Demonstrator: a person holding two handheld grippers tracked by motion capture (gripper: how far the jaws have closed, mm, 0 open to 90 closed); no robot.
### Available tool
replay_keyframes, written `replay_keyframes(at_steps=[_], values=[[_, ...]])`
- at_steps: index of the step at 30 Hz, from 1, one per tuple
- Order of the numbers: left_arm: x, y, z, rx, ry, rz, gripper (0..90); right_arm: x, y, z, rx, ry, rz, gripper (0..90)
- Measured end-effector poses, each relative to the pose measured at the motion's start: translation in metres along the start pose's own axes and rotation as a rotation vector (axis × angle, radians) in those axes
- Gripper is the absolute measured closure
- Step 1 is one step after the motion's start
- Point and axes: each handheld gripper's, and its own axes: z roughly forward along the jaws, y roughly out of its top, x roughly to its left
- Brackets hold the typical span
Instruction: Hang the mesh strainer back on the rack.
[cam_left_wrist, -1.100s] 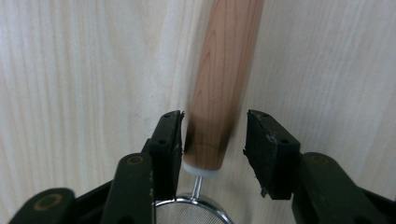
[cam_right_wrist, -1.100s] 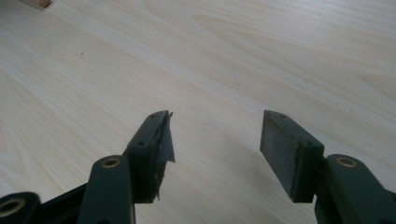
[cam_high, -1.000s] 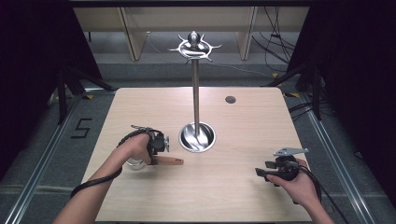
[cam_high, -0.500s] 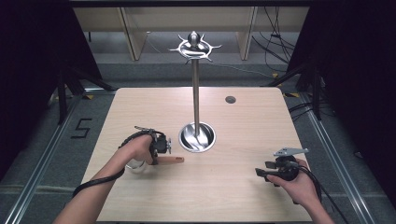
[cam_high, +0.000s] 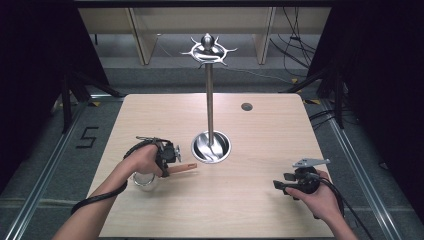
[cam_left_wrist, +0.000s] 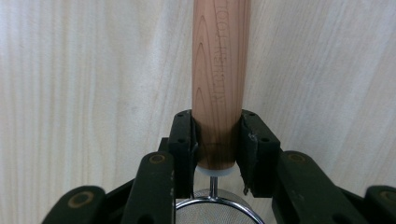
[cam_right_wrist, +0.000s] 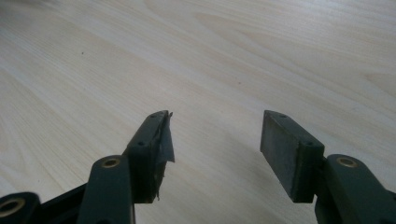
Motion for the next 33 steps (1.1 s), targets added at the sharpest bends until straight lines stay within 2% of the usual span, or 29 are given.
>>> replay_keyframes(at_steps=[2, 3, 5, 6, 7, 12, 13, 15, 18, 20, 22, 24, 25, 26, 27, 28, 29, 30, 31, 32, 33], values=[[-0.001, -0.001, -0.002, -0.016, -0.003, -0.011, 68.0, 0.000, 0.000, 0.001, -0.008, 0.004, 0.001, 43.3], [-0.001, -0.003, -0.004, -0.045, -0.001, -0.010, 68.0, -0.001, -0.001, 0.001, -0.019, 0.009, -0.004, 43.3], [-0.002, -0.005, -0.008, -0.088, -0.008, -0.032, 68.0, -0.003, -0.001, 0.002, -0.033, 0.000, -0.033, 43.3], [-0.003, -0.009, -0.011, -0.126, -0.015, -0.052, 68.0, -0.003, -0.001, 0.003, -0.038, -0.007, -0.033, 43.3], [-0.003, -0.009, -0.011, -0.126, -0.015, -0.052, 68.0, -0.003, -0.001, 0.003, -0.038, -0.007, -0.033, 43.3], [-0.007, -0.017, -0.019, -0.227, -0.003, -0.092, 68.0, -0.001, -0.002, 0.003, -0.038, -0.010, -0.018, 43.3], [-0.010, -0.020, -0.022, -0.280, 0.009, -0.119, 68.0, -0.002, -0.001, 0.003, -0.046, -0.010, -0.027, 43.3], [-0.011, -0.021, -0.025, -0.298, 0.016, -0.123, 68.0, -0.002, -0.001, 0.003, -0.045, -0.010, -0.027, 43.3], [-0.017, -0.025, -0.033, -0.388, 0.025, -0.158, 68.0, -0.002, -0.001, 0.003, -0.050, -0.010, -0.027, 43.3], [-0.025, -0.025, -0.034, -0.474, 0.023, -0.220, 68.0, -0.002, -0.001, 0.002, -0.037, 0.000, -0.028, 43.3], [-0.025, -0.026, -0.037, -0.476, 0.029, -0.212, 68.0, -0.002, -0.001, 0.002, -0.029, -0.003, -0.021, 43.3], [-0.031, -0.027, -0.042, -0.510, 0.033, -0.219, 68.0, 0.000, 0.000, 0.001, -0.022, 0.005, 0.004, 43.3], [-0.032, -0.027, -0.043, -0.526, 0.037, -0.225, 68.0, -0.002, -0.001, 0.002, -0.032, -0.005, -0.031, 43.3], [-0.034, -0.026, -0.044, -0.546, 0.037, -0.231, 68.0, -0.002, -0.001, 0.002, -0.034, 0.000, -0.024, 43.3], [-0.035, -0.026, -0.044, -0.559, 0.041, -0.237, 68.0, 0.000, -0.001, 0.001, -0.023, 0.005, 0.003, 43.3], [-0.035, -0.026, -0.044, -0.559, 0.041, -0.237, 68.0, 0.000, -0.001, 0.001, -0.023, 0.005, 0.003, 43.3], [-0.038, -0.025, -0.046, -0.600, 0.041, -0.252, 68.0, 0.001, 0.000, 0.001, -0.019, 0.005, 0.013, 43.3], [-0.041, -0.023, -0.045, -0.644, 0.034, -0.296, 68.0, 0.001, 0.000, 0.001, -0.018, 0.006, 0.013, 43.3], [-0.042, -0.023, -0.047, -0.644, 0.044, -0.284, 68.0, 0.001, -0.001, 0.001, -0.020, 0.006, 0.012, 43.3], [-0.044, -0.022, -0.048, -0.669, 0.046, -0.305, 68.0, 0.000, -0.001, 0.001, -0.024, 0.004, -0.001, 43.3], [-0.044, -0.022, -0.048, -0.669, 0.046, -0.305, 68.0, 0.000, -0.001, 0.001, -0.024, 0.004, -0.001, 43.3]])
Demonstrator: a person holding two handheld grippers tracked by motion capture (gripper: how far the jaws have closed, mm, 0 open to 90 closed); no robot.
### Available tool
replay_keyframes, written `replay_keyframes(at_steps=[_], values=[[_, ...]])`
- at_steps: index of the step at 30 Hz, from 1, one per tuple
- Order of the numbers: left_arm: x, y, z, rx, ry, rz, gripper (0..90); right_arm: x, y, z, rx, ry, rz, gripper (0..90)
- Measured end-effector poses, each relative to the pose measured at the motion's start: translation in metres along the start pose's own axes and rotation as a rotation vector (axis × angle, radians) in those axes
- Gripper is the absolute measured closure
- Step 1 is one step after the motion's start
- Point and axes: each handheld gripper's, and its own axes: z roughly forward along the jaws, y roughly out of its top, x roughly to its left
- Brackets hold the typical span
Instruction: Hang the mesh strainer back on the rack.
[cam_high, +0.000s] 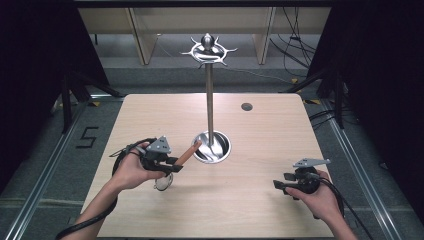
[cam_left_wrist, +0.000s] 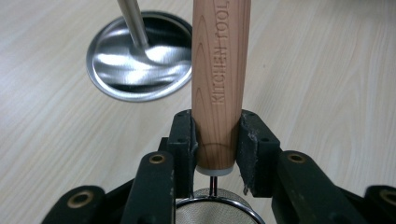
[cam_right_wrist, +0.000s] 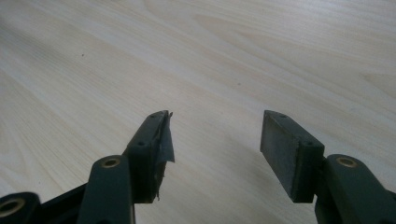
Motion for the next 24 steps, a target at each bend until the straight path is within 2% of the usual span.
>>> replay_keyframes(at_steps=[1, 2, 3, 4, 5, 6, 9, 10, 11, 12, 13, 15, 16, 17, 18, 19, 20, 21, 23, 24], values=[[-0.001, 0.000, 0.000, -0.010, 0.004, -0.004, 68.0, 0.001, 0.000, 0.000, 0.004, 0.003, 0.012, 43.3], [-0.004, 0.001, -0.001, -0.039, 0.023, -0.029, 68.0, -0.001, 0.000, 0.001, -0.005, -0.004, -0.016, 43.3], [-0.005, 0.002, -0.001, -0.050, 0.034, -0.041, 68.0, 0.001, 0.000, 0.000, 0.005, 0.002, 0.014, 43.3], [-0.006, 0.002, -0.001, -0.055, 0.037, -0.057, 68.0, -0.001, 0.000, 0.000, -0.003, -0.005, -0.011, 43.3], [-0.006, 0.002, -0.001, -0.055, 0.037, -0.057, 68.0, 0.001, 0.000, 0.000, 0.005, 0.002, 0.014, 43.3], [-0.009, 0.003, -0.001, -0.076, 0.059, -0.077, 68.0, 0.001, 0.000, 0.000, 0.005, 0.003, 0.014, 43.3], [-0.012, 0.004, -0.001, -0.105, 0.074, -0.096, 68.0, 0.001, 0.000, 0.000, 0.005, 0.002, 0.013, 43.3], [-0.016, 0.006, -0.002, -0.140, 0.107, -0.127, 68.0, 0.001, 0.000, 0.000, 0.004, 0.002, 0.009, 43.3], [-0.018, 0.006, -0.003, -0.153, 0.121, -0.141, 68.0, -0.002, 0.000, 0.001, -0.005, -0.011, -0.024, 43.3], [-0.019, 0.007, -0.003, -0.176, 0.134, -0.166, 68.0, -0.002, 0.000, 0.001, -0.007, -0.008, -0.022, 43.3], [-0.020, 0.008, -0.004, -0.199, 0.152, -0.194, 68.0, 0.000, 0.000, 0.001, -0.013, -0.013, -0.010, 43.3], [-0.023, 0.010, -0.006, -0.238, 0.191, -0.244, 68.0, 0.003, 0.000, -0.001, 0.013, 0.004, 0.036, 43.3], [-0.023, 0.010, -0.006, -0.238, 0.191, -0.244, 68.0, 0.003, 0.000, -0.001, 0.013, 0.004, 0.036, 43.3], [-0.023, 0.010, -0.008, -0.240, 0.211, -0.246, 68.0, 0.001, 0.000, 0.000, -0.003, -0.007, 0.011, 43.3], [-0.026, 0.012, -0.009, -0.268, 0.243, -0.271, 68.0, 0.000, 0.001, -0.002, 0.010, -0.007, -0.007, 43.3], [-0.027, 0.012, -0.010, -0.269, 0.252, -0.272, 68.0, 0.000, 0.001, -0.002, 0.016, -0.007, -0.005, 43.3], [-0.029, 0.014, -0.012, -0.294, 0.281, -0.289, 68.0, 0.000, 0.001, -0.002, 0.017, -0.003, -0.001, 43.3], [-0.029, 0.014, -0.012, -0.294, 0.281, -0.289, 68.0, 0.000, 0.001, -0.002, 0.017, -0.003, -0.001, 43.3], [-0.033, 0.015, -0.014, -0.325, 0.322, -0.326, 68.0, 0.001, 0.000, -0.001, 0.006, 0.001, 0.015, 43.3], [-0.033, 0.016, -0.015, -0.327, 0.329, -0.322, 68.0, 0.002, 0.000, 0.000, 0.003, -0.003, 0.014, 43.3]])
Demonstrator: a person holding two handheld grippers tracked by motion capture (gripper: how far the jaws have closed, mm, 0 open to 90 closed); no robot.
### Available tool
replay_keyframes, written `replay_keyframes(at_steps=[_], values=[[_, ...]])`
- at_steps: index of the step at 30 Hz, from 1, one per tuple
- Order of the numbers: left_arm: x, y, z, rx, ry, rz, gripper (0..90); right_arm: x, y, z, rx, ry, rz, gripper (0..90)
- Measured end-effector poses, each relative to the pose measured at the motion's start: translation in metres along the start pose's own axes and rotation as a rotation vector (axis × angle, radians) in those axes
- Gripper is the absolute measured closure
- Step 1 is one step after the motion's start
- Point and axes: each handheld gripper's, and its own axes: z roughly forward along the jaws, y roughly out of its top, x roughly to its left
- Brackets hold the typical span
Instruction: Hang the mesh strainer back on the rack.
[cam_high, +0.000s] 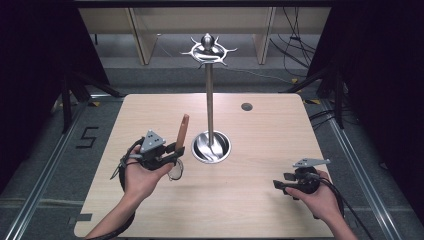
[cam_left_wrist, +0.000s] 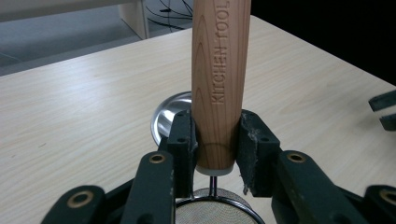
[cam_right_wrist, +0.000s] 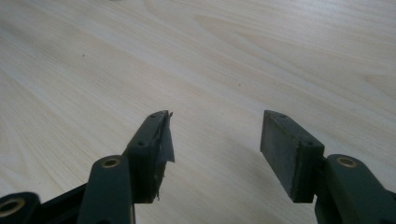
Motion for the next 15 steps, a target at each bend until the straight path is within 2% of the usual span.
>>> replay_keyframes(at_steps=[3, 5, 6, 9, 10, 11, 13, 15], values=[[-0.002, 0.001, -0.002, -0.025, 0.029, -0.034, 68.0, -0.001, 0.000, 0.000, 0.002, 0.005, -0.002, 43.3], [-0.002, 0.002, -0.003, -0.025, 0.038, -0.028, 68.0, -0.002, 0.000, 0.000, -0.002, 0.003, -0.012, 43.3], [-0.001, 0.003, -0.005, -0.040, 0.045, -0.042, 68.0, -0.001, 0.000, 0.000, -0.001, 0.004, -0.009, 43.3], [-0.002, 0.005, -0.006, -0.055, 0.062, -0.051, 68.0, -0.001, 0.000, 0.000, 0.002, 0.003, -0.007, 43.3], [-0.003, 0.007, -0.007, -0.077, 0.073, -0.063, 68.0, -0.001, 0.000, 0.000, 0.001, 0.003, -0.007, 43.3], [-0.003, 0.007, -0.007, -0.077, 0.073, -0.063, 68.0, -0.001, 0.000, 0.000, 0.001, 0.004, -0.006, 43.3], [-0.006, 0.011, -0.008, -0.107, 0.080, -0.080, 68.0, -0.001, 0.000, 0.000, 0.001, 0.003, -0.006, 43.3], [-0.006, 0.012, -0.008, -0.111, 0.080, -0.081, 68.0, -0.001, 0.000, 0.000, 0.001, 0.003, -0.006, 43.3]])
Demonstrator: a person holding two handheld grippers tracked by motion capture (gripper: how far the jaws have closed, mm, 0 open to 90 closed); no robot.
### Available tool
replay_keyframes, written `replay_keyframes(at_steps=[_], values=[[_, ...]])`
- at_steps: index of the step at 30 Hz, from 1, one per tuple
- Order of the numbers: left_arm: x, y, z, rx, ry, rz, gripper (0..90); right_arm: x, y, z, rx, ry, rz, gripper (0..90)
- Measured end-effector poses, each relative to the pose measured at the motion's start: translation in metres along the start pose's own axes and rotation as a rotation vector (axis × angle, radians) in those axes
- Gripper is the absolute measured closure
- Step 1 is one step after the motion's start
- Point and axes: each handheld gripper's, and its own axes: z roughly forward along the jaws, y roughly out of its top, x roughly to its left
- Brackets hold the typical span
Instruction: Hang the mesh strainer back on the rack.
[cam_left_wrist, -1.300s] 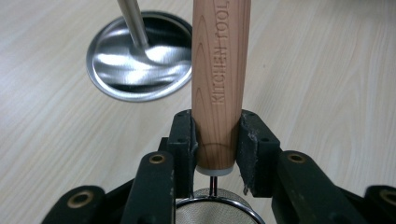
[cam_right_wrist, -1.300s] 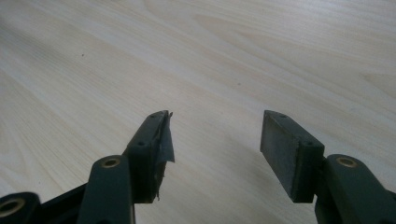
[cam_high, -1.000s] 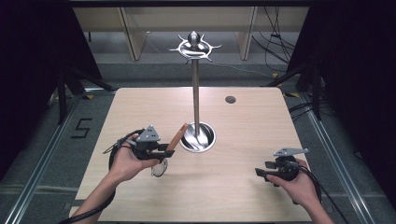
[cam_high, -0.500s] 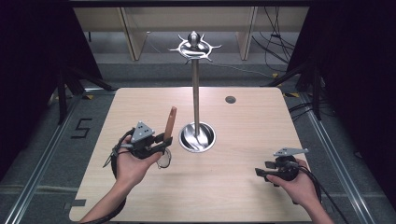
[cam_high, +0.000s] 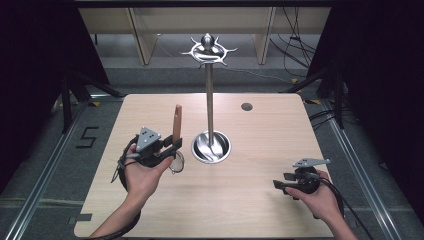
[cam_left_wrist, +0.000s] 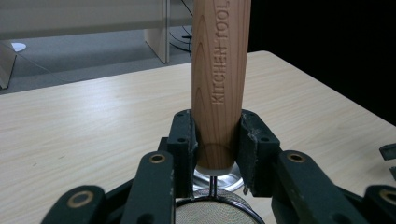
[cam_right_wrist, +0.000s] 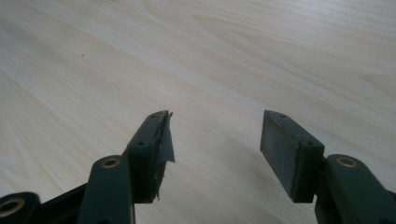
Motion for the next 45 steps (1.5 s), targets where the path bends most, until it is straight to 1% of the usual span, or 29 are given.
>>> replay_keyframes(at_steps=[1, 2, 3, 5, 7, 8, 9, 10, 11, 12, 15, 18, 22, 23, 25, 26, 30, 32, 33, 34, 35, 37, 39, 40, 41, 42, 45], values=[[-0.002, 0.002, 0.000, -0.010, 0.002, 0.001, 68.0, 0.000, 0.000, 0.000, 0.001, 0.000, 0.000, 43.3], [-0.002, 0.002, 0.000, -0.010, 0.002, 0.001, 68.0, 0.000, 0.000, 0.000, 0.001, 0.000, 0.000, 43.3], [-0.003, 0.004, 0.001, -0.020, 0.004, -0.008, 68.0, 0.000, 0.000, 0.000, 0.000, 0.000, 0.000, 43.3], [-0.004, 0.005, 0.001, -0.021, 0.003, -0.006, 68.0, 0.000, 0.000, 0.000, 0.000, 0.000, 0.000, 43.3], [-0.006, 0.009, 0.002, -0.037, 0.005, -0.009, 68.0, 0.001, 0.000, 0.000, -0.003, 0.004, 0.001, 43.4], [-0.007, 0.010, 0.002, -0.040, 0.006, -0.009, 68.0, 0.000, 0.001, -0.002, 0.007, -0.002, -0.024, 43.4], [-0.008, 0.011, 0.002, -0.046, 0.009, -0.006, 68.0, -0.001, 0.003, -0.005, 0.043, -0.017, -0.045, 43.4], [-0.010, 0.014, 0.002, -0.057, 0.011, -0.003, 68.0, -0.002, 0.002, -0.004, 0.035, -0.014, -0.054, 43.4], [-0.010, 0.014, 0.002, -0.057, 0.011, -0.003, 68.0, -0.002, 0.002, -0.004, 0.035, -0.014, -0.054, 43.4], [-0.012, 0.017, 0.003, -0.068, 0.014, 0.003, 68.0, -0.002, 0.003, -0.006, 0.037, -0.017, -0.043, 43.4], [-0.014, 0.020, 0.003, -0.073, 0.011, 0.003, 68.0, -0.001, 0.003, -0.006, 0.042, -0.029, -0.042, 43.4], [-0.016, 0.023, 0.003, -0.085, 0.013, 0.003, 68.0, -0.001, 0.003, -0.006, 0.035, -0.016, -0.039, 43.4], [-0.016, 0.025, 0.002, -0.094, 0.019, 0.005, 68.0, -0.001, 0.004, -0.005, 0.034, -0.012, -0.038, 43.4], [-0.016, 0.027, 0.001, -0.098, 0.023, 0.005, 68.0, -0.001, 0.003, -0.003, 0.003, -0.005, -0.028, 43.4], [-0.016, 0.028, 0.001, -0.105, 0.023, 0.002, 68.0, 0.000, 0.003, -0.004, 0.010, -0.005, -0.024, 43.5], [-0.017, 0.029, 0.001, -0.108, 0.024, 0.006, 68.0, 0.001, 0.003, -0.004, 0.014, -0.002, -0.008, 43.5], [-0.019, 0.034, 0.000, -0.118, 0.020, 0.017, 68.0, 0.000, 0.003, -0.004, 0.011, -0.002, -0.014, 43.5], [-0.020, 0.035, 0.000, -0.120, 0.019, 0.016, 68.0, 0.000, 0.003, -0.004, 0.007, -0.003, -0.016, 43.5], [-0.021, 0.037, 0.000, -0.124, 0.019, 0.020, 68.0, -0.001, 0.003, -0.004, -0.003, -0.005, -0.029, 43.5], [-0.021, 0.037, 0.000, -0.126, 0.018, 0.022, 68.0, 0.000, 0.002, -0.002, -0.027, -0.003, -0.020, 43.5], [-0.022, 0.039, -0.001, -0.130, 0.012, 0.028, 68.0, 0.000, 0.002, -0.002, -0.029, -0.004, -0.020, 43.5], [-0.022, 0.040, -0.001, -0.134, 0.007, 0.025, 68.0, 0.000, 0.002, -0.002, -0.030, -0.003, -0.021, 43.5], [-0.023, 0.042, -0.001, -0.139, 0.011, 0.031, 68.0, 0.000, 0.002, -0.002, -0.029, -0.003, -0.021, 43.5], [-0.024, 0.043, -0.002, -0.143, 0.013, 0.036, 68.0, -0.001, 0.002, -0.003, -0.013, -0.002, -0.025, 43.5], [-0.024, 0.043, -0.002, -0.143, 0.013, 0.036, 68.0, -0.001, 0.002, -0.003, -0.013, -0.002, -0.025, 43.5], [-0.024, 0.044, -0.002, -0.146, 0.011, 0.034, 68.0, -0.001, 0.003, -0.004, -0.002, -0.007, -0.031, 43.5], [-0.025, 0.045, -0.003, -0.146, 0.007, 0.031, 68.0, -0.001, 0.003, -0.004, -0.003, -0.006, -0.030, 43.5]])
